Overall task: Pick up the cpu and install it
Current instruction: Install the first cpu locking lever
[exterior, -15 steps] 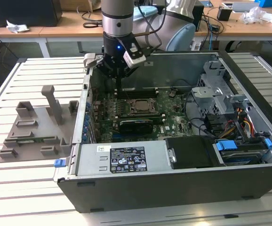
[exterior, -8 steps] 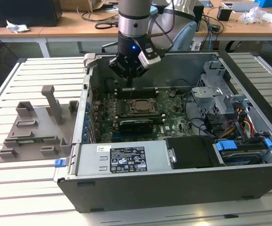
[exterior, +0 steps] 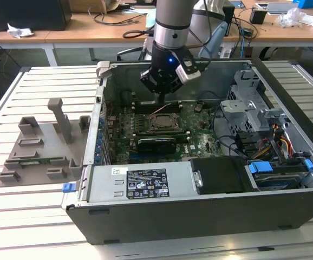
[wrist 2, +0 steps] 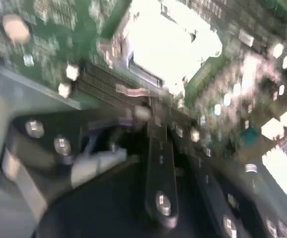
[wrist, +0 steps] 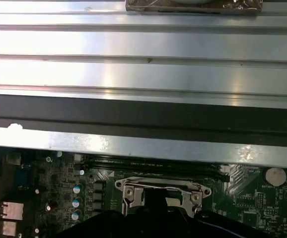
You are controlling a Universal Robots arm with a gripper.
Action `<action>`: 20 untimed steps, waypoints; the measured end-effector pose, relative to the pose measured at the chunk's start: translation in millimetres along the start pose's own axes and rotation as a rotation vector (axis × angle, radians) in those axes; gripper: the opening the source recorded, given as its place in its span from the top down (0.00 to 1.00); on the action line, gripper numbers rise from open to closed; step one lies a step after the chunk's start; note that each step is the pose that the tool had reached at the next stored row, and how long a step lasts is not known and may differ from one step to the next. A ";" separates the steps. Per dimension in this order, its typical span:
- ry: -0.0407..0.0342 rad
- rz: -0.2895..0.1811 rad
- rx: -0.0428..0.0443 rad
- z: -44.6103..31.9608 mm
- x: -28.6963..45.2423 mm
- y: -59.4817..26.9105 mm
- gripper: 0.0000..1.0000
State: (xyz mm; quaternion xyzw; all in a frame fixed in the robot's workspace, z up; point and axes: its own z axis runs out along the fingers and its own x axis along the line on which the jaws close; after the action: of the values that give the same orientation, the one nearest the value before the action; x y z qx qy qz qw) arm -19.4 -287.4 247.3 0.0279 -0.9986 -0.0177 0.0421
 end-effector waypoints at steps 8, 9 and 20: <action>0.0009 -0.033 -0.0061 15.2 2.5 2.3 0.89; 0.0009 -0.034 -0.0060 16.7 2.3 3.4 0.89; 0.0070 -0.046 -0.0059 26.9 -15.1 7.7 0.89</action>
State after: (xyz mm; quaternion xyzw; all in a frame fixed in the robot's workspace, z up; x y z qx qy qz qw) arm -7.0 -278.0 219.5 0.0509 -0.9974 -0.0215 0.0452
